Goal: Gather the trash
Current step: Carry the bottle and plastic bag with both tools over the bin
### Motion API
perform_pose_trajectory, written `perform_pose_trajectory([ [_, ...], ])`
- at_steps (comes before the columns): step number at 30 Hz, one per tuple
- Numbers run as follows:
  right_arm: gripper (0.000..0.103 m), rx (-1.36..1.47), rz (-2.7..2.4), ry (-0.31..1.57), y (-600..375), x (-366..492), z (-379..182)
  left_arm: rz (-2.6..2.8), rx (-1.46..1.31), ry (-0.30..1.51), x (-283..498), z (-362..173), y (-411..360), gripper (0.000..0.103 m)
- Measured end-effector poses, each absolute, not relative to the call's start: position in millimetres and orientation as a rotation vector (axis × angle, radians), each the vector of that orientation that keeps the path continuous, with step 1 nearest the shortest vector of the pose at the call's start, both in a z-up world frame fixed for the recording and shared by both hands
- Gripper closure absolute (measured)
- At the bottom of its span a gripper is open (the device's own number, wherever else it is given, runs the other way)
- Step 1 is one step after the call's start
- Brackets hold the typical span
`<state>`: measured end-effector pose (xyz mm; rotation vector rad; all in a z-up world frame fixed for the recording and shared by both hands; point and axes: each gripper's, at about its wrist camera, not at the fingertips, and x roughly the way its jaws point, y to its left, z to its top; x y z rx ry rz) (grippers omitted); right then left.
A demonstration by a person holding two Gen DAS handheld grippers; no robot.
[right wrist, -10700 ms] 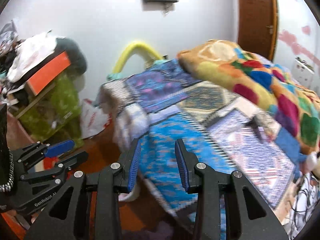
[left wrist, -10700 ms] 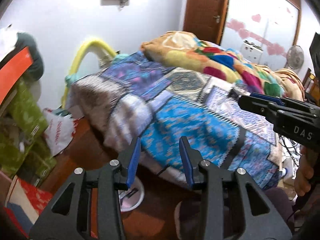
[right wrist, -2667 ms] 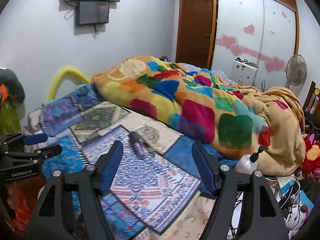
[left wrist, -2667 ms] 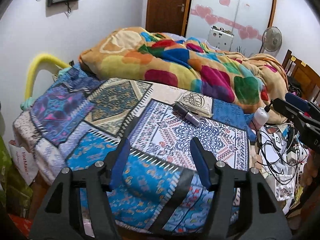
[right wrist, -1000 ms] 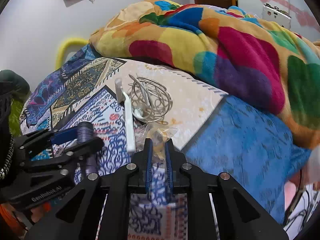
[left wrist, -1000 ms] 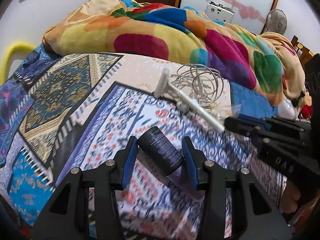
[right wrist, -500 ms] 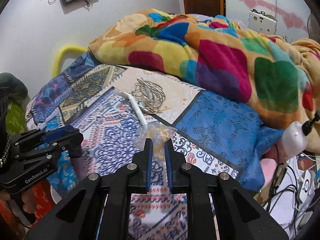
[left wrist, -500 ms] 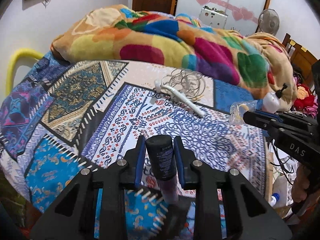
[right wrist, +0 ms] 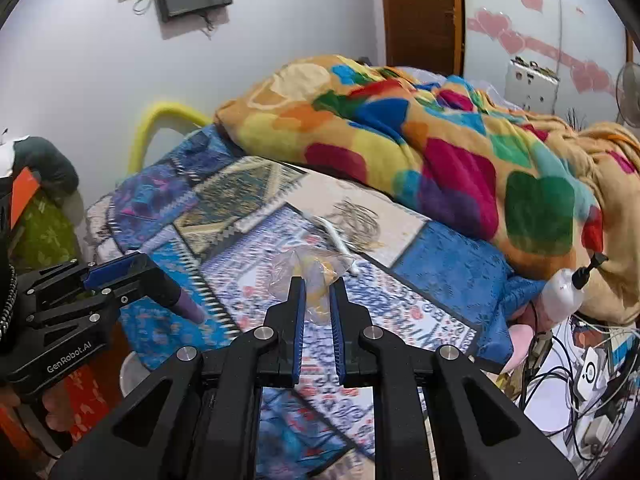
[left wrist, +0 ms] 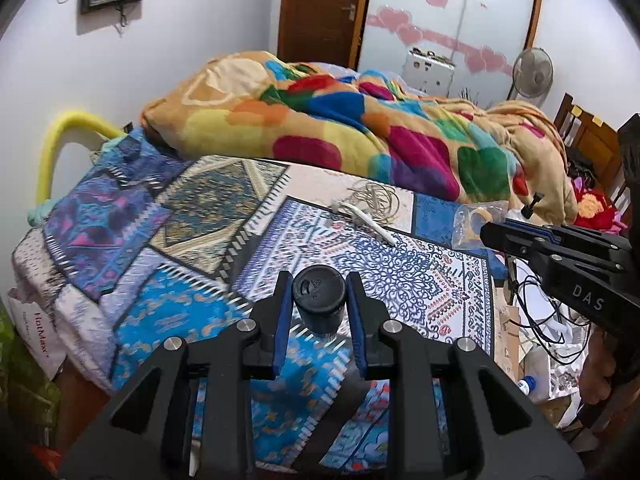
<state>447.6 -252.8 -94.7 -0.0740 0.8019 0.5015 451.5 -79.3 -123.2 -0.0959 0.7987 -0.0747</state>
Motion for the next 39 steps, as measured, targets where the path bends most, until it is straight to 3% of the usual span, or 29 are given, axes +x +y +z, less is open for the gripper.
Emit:
perform_pose_trajectory([
  [22, 0.092, -0.164, 0.73, 0.779, -106.0, 348.6, -75.2, 0.132, -0.172, 0.777, 311.1, -104.4, 73.3, 0.077],
  [39, 0.092, -0.304, 0.894, 0.908, 19.6, 289.7, -135.9, 0.276, -0.319, 0.904, 239.2, -184.7, 176.5, 0.077],
])
